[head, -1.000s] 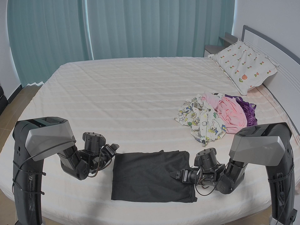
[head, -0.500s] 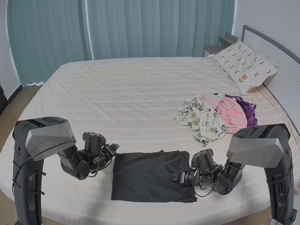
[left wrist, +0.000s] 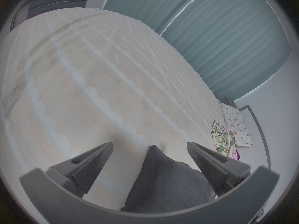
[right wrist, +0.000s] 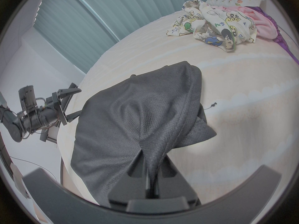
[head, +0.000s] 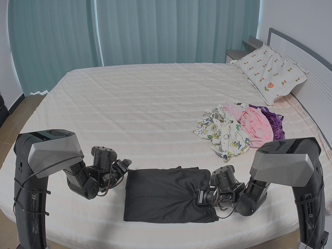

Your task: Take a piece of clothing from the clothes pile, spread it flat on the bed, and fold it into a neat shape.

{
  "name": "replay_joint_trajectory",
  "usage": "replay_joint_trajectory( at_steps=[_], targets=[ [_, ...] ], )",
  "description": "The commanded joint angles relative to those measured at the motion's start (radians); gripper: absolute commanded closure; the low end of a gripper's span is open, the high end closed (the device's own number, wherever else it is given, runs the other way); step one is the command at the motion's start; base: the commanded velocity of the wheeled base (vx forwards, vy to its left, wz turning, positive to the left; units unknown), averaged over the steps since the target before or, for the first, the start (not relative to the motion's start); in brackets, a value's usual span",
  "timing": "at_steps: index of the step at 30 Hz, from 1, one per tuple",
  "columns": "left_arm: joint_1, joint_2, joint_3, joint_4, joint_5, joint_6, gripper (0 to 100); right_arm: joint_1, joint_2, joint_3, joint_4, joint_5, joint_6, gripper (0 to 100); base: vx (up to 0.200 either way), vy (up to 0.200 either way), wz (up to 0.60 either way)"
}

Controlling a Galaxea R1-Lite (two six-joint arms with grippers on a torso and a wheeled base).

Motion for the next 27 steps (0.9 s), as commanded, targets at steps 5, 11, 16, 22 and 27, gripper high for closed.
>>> replay_joint_trajectory(
  at_steps=[5,11,16,22,27],
  targets=[
    [-0.009,-0.004,0.014,0.002,0.006,0.001,0,0.000,-0.044,0.040,-0.007,0.002,0.071,100,0.000,0.000,0.00],
    [-0.018,-0.013,0.023,0.002,0.007,0.001,0,-0.004,-0.050,0.055,-0.028,0.000,0.075,100,0.000,-0.133,0.00],
    [-0.018,-0.030,0.035,0.001,0.007,0.001,0,-0.004,-0.056,0.071,-0.039,0.000,0.086,100,0.000,-0.200,0.00],
    [-0.017,-0.036,0.037,0.001,0.009,0.003,0,-0.013,-0.064,0.081,-0.040,0.000,0.088,100,0.000,-0.200,0.00],
    [-0.017,-0.049,0.037,0.001,0.009,0.001,0,-0.016,-0.079,0.095,-0.042,-0.002,0.088,100,0.000,-0.200,0.00]
  ],
)
